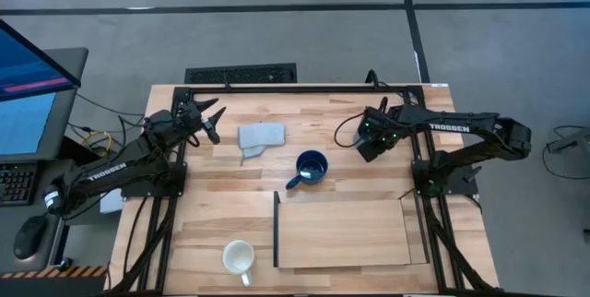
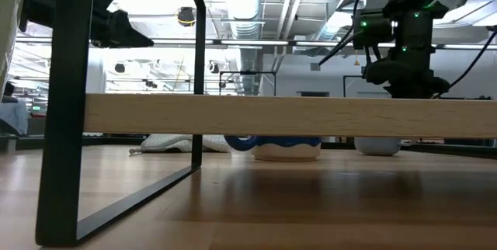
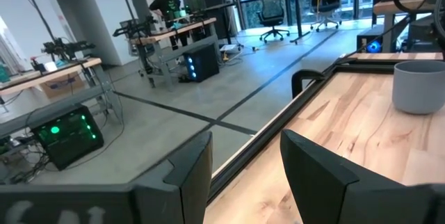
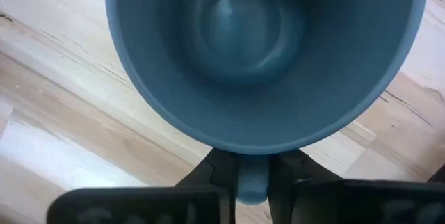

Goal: Stack small to large cups/mugs on shelf
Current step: Put the blue mug on the shelf

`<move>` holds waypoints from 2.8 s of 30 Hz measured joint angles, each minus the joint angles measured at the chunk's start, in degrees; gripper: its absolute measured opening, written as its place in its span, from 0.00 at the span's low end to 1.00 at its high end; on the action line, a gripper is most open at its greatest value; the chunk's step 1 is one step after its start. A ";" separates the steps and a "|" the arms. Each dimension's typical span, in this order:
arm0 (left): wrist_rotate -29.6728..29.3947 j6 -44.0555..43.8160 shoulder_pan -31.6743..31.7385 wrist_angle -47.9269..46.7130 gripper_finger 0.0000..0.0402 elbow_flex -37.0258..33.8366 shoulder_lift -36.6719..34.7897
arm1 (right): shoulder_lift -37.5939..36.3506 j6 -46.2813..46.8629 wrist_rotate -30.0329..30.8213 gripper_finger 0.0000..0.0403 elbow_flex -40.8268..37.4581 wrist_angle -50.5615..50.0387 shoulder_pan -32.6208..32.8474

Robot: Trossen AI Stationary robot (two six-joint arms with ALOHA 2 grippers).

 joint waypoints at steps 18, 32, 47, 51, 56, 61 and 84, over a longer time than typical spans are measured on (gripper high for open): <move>0.02 -0.02 -0.02 -0.02 0.41 0.00 -0.02 | 0.00 5.14 -0.09 0.14 13.80 -12.60 5.82; 0.04 -0.08 0.00 -0.03 0.41 0.00 -0.02 | 0.00 38.32 0.00 0.14 24.89 -22.51 30.81; 0.10 -0.51 -0.02 -3.02 0.41 0.00 -0.01 | 4.53 80.22 -1.59 0.14 24.92 -18.31 59.37; 0.18 -1.09 -0.01 -2.97 0.41 0.00 -0.02 | 8.15 82.26 -3.51 0.14 24.97 -14.24 61.72; 0.31 -1.63 -0.01 -2.93 0.41 0.00 -0.02 | 13.39 83.04 -4.59 0.14 28.26 -15.34 62.83; 0.28 -2.07 0.00 -2.95 0.41 0.00 -0.02 | 18.89 85.09 -5.00 0.14 33.55 -19.85 64.51; 0.90 -3.02 0.00 -3.00 0.41 0.00 -0.02 | 29.05 99.06 -6.28 0.19 38.85 -18.02 69.58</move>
